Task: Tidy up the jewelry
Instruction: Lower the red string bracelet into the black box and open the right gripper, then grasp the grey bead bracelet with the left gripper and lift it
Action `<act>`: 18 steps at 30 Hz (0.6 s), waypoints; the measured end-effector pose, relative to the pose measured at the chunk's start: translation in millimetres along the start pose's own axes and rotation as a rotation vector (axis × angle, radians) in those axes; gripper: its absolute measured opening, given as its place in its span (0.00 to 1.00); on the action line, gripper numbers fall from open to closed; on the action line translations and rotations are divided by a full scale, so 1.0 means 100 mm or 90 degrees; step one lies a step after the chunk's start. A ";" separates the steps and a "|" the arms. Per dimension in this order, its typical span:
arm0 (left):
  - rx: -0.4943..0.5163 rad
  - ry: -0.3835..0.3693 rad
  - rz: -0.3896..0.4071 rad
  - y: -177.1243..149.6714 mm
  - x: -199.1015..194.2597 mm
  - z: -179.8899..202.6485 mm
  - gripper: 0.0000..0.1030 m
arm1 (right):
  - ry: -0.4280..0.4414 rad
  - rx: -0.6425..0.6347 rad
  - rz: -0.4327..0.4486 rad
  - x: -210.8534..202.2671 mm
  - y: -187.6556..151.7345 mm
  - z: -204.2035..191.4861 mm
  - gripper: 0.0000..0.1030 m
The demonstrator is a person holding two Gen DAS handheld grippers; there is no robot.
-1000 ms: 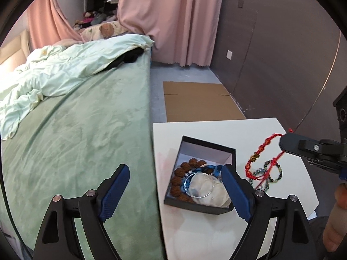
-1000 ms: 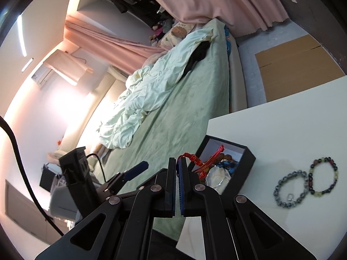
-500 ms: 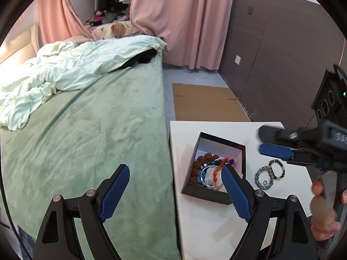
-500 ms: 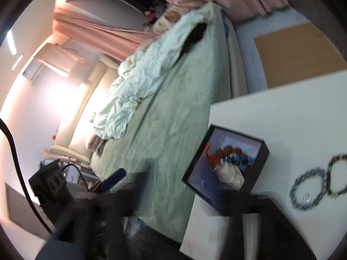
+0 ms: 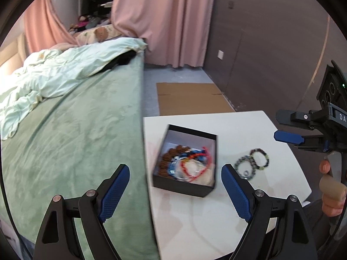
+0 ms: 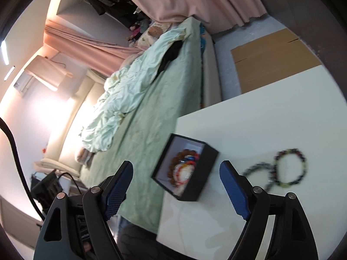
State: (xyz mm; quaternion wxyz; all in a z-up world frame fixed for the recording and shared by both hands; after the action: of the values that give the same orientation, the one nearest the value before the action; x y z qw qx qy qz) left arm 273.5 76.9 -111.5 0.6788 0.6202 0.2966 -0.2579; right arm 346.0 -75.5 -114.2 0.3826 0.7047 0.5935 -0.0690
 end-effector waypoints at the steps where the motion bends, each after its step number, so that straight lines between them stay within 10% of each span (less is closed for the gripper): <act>1: 0.005 -0.004 -0.001 -0.01 0.01 0.06 0.84 | -0.004 -0.003 0.000 -0.04 0.00 0.03 0.80; 12: 0.051 -0.063 -0.011 -0.08 0.14 0.68 0.82 | -0.071 -0.015 -0.014 -0.33 -0.12 0.45 0.80; 18: 0.072 -0.089 -0.038 -0.13 0.28 0.99 0.62 | -0.086 -0.002 -0.013 -0.48 -0.18 0.71 0.80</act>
State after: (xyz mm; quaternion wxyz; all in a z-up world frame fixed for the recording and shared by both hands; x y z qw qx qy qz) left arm 292.0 -22.2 -135.0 0.6537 0.6289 0.2521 -0.3372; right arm 341.3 -157.3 -145.6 0.4221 0.6918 0.5736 -0.1194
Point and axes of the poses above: each gripper's, at about its wrist camera, not at the fingertips, and x roughly the way its jaws point, z to its right, y to its top, the point moved 9 cm from there along x, roughly the way its jaws point, and after that the axes turned 3 degrees about y, right-handed, at the moved point
